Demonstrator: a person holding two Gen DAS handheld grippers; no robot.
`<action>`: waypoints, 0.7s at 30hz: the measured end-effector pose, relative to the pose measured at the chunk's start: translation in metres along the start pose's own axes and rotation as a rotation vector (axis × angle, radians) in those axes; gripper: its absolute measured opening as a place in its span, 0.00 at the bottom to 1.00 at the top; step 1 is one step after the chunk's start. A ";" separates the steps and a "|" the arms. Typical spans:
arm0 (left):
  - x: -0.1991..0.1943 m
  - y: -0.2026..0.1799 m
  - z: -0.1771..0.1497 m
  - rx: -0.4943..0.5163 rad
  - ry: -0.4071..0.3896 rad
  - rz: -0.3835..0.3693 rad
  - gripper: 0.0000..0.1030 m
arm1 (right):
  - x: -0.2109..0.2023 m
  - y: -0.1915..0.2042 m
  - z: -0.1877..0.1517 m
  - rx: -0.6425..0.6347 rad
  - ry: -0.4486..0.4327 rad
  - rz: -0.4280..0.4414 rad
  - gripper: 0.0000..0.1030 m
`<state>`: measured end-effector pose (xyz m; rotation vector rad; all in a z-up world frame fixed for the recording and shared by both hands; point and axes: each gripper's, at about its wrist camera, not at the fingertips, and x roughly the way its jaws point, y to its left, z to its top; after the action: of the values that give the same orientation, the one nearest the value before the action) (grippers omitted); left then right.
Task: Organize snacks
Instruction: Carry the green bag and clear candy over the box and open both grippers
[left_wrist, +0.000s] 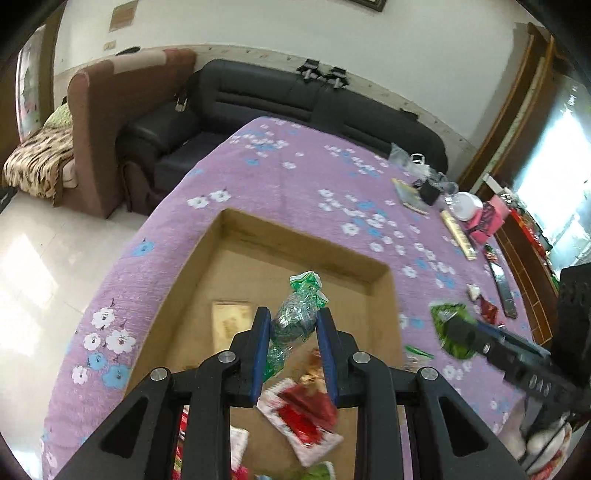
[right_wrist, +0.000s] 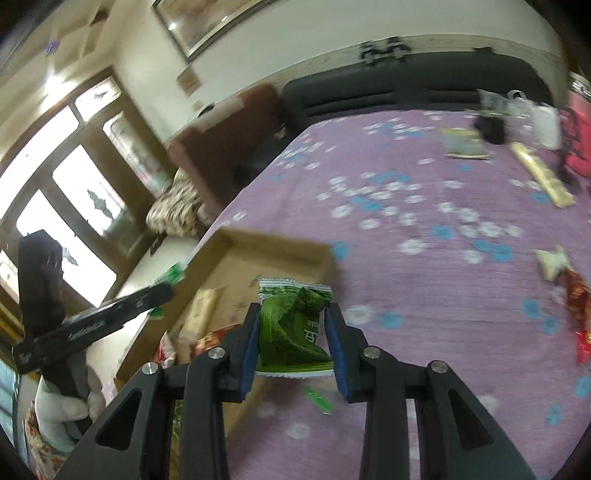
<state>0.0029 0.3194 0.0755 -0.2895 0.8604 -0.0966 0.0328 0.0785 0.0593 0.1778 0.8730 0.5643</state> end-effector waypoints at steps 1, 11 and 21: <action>0.007 0.005 0.001 -0.007 0.011 0.006 0.26 | 0.008 0.007 0.000 -0.012 0.014 -0.002 0.32; 0.027 0.037 -0.009 -0.075 0.061 0.034 0.26 | 0.085 0.057 -0.011 -0.105 0.148 -0.033 0.32; -0.006 0.035 -0.013 -0.110 -0.024 -0.026 0.47 | 0.086 0.067 -0.012 -0.125 0.131 -0.034 0.36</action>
<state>-0.0122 0.3518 0.0619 -0.4040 0.8394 -0.0700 0.0409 0.1797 0.0186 0.0121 0.9629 0.6014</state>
